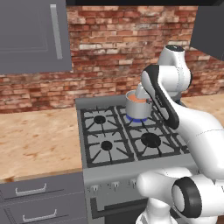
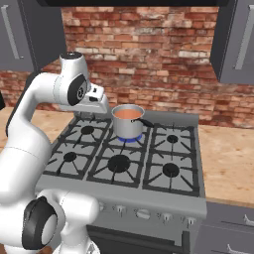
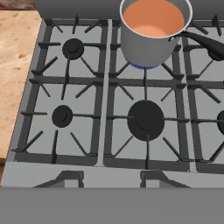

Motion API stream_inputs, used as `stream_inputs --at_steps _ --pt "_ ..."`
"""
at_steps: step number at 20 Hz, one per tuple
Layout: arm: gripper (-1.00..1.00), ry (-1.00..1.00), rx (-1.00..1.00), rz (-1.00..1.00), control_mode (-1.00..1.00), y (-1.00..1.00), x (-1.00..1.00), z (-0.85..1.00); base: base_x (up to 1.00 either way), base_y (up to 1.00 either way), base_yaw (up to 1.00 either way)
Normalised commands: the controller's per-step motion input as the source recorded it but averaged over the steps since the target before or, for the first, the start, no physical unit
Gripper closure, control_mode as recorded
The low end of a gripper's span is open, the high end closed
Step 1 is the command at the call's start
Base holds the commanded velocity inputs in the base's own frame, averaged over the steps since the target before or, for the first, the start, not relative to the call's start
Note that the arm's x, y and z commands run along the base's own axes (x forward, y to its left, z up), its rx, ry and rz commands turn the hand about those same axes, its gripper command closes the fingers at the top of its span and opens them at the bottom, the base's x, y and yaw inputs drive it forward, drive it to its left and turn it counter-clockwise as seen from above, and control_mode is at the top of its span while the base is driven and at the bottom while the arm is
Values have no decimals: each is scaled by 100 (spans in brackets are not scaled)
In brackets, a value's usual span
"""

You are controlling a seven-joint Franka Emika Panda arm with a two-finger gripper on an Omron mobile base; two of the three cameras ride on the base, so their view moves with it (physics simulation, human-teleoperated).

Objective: Wait until the marinara sauce is simmered to a deep red color and then turn off the stove.

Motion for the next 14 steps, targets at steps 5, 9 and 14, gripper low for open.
stream_inputs --at_steps 5,9,14 --pt "-100 0 0 0 100 0 0 0 0 0 0" --pt "-100 0 0 0 100 0 0 0 0 0 0" --pt "-100 0 0 0 100 0 0 0 -18 0 0"
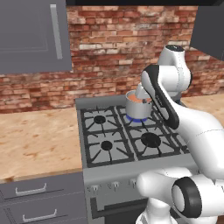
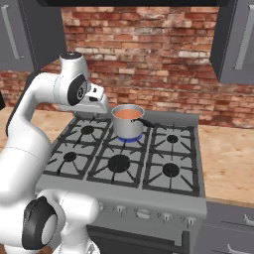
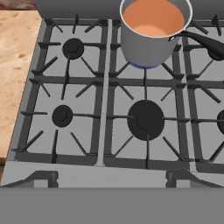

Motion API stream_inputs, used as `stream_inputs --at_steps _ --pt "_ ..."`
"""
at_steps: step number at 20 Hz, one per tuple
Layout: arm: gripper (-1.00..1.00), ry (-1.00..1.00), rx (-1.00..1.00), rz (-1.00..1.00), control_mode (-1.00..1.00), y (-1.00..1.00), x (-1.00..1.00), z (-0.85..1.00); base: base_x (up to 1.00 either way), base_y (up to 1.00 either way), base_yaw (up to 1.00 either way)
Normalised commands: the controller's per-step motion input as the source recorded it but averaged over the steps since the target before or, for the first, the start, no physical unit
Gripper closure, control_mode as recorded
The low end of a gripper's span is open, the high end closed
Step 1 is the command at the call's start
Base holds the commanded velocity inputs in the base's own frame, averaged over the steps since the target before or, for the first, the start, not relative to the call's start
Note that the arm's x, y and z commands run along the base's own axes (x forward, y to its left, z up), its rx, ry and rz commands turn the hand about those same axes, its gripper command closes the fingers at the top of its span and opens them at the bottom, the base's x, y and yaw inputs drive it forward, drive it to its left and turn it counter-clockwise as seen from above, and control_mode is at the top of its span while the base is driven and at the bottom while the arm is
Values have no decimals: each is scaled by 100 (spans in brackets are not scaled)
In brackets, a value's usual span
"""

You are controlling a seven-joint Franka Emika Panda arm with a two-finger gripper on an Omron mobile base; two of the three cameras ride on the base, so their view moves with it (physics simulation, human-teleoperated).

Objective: Wait until the marinara sauce is simmered to a deep red color and then turn off the stove.

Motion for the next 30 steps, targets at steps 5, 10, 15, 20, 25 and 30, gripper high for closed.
stream_inputs --at_steps 5,10,15,20,25,30 --pt "-100 0 0 0 100 0 0 0 -46 0 0" --pt "-100 0 0 0 100 0 0 0 -25 23 -5" --pt "-100 0 0 0 100 0 0 0 0 68 -4" --pt "-100 0 0 0 100 0 0 0 0 75 -1" --pt "-100 0 0 0 100 0 0 0 0 55 0" --pt "-100 0 0 0 100 0 0 0 0 43 0"
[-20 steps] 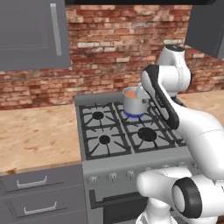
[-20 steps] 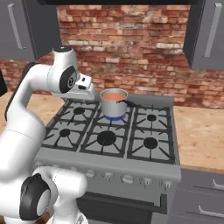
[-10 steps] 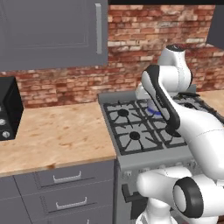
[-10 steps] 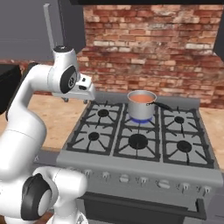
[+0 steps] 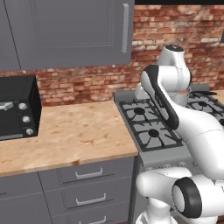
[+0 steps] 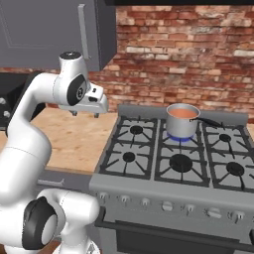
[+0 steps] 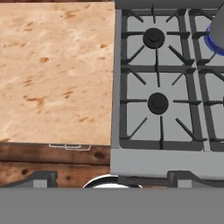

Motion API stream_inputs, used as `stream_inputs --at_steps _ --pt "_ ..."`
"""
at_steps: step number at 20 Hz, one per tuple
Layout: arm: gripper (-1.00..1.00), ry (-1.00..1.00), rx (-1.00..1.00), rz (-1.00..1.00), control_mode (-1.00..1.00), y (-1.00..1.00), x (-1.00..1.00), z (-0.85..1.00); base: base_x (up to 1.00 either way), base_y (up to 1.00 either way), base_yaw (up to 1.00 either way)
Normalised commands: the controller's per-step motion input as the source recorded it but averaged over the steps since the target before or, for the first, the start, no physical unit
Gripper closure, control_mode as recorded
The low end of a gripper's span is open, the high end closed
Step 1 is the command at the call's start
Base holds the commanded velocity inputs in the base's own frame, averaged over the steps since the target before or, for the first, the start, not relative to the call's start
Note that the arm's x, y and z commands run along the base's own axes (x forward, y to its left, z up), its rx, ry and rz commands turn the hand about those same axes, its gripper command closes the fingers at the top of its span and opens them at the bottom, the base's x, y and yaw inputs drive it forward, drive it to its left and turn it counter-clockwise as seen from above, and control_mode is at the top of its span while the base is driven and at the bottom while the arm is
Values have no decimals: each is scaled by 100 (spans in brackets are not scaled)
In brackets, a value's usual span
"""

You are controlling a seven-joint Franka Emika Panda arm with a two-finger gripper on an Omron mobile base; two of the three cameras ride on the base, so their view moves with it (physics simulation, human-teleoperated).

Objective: Wait until the marinara sauce is simmered to a deep red color and then turn off the stove.

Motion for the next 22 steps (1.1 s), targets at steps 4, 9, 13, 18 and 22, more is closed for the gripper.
stream_inputs --at_steps 4,9,13,18,22 --pt "-100 0 0 0 100 0 0 0 0 6 0" --pt "-100 0 0 0 100 0 0 0 0 0 0" --pt "-100 0 0 0 100 0 0 0 0 0 0" --pt "-100 0 0 0 100 0 0 0 0 0 0" --pt "-100 0 0 0 100 0 0 0 -4 -3 0"
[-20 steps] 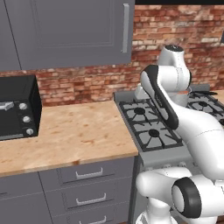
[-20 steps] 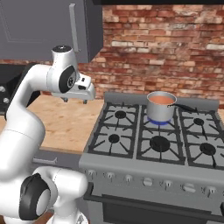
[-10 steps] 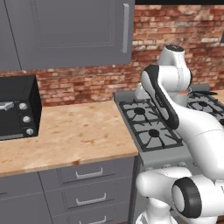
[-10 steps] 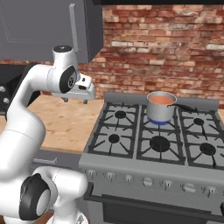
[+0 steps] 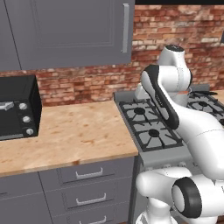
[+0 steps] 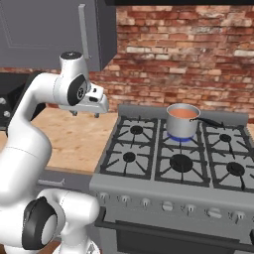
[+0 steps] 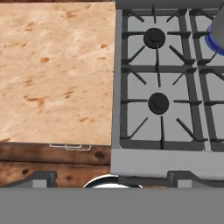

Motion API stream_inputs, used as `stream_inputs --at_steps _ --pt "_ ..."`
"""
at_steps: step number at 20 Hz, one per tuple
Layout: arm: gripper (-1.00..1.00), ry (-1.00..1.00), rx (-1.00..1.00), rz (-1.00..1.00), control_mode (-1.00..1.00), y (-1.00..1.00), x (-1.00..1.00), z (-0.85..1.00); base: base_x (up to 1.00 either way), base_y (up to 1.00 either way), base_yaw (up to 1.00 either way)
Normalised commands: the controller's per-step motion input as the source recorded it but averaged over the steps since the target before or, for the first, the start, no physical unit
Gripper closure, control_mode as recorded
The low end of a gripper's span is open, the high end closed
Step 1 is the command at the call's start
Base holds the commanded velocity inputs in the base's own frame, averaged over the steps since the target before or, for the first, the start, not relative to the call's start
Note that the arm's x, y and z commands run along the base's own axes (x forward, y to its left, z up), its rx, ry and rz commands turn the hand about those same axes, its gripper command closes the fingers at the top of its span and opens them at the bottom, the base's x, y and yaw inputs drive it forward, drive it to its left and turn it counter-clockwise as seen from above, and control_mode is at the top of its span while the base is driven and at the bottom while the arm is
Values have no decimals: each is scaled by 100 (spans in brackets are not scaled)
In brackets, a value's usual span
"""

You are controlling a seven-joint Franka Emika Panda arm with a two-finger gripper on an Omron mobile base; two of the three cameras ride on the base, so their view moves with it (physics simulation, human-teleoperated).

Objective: Wait until the marinara sauce is simmered to a deep red color and then turn off the stove.

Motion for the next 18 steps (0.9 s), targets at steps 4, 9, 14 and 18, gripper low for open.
stream_inputs --at_steps 4,9,14,18 --pt "-100 0 0 0 100 0 0 0 -11 -24 0" --pt "-100 0 0 0 100 0 0 0 -3 -16 0" --pt "-100 0 0 0 100 0 0 0 -28 -28 0" --pt "-100 0 0 0 100 0 0 0 -19 -30 0"
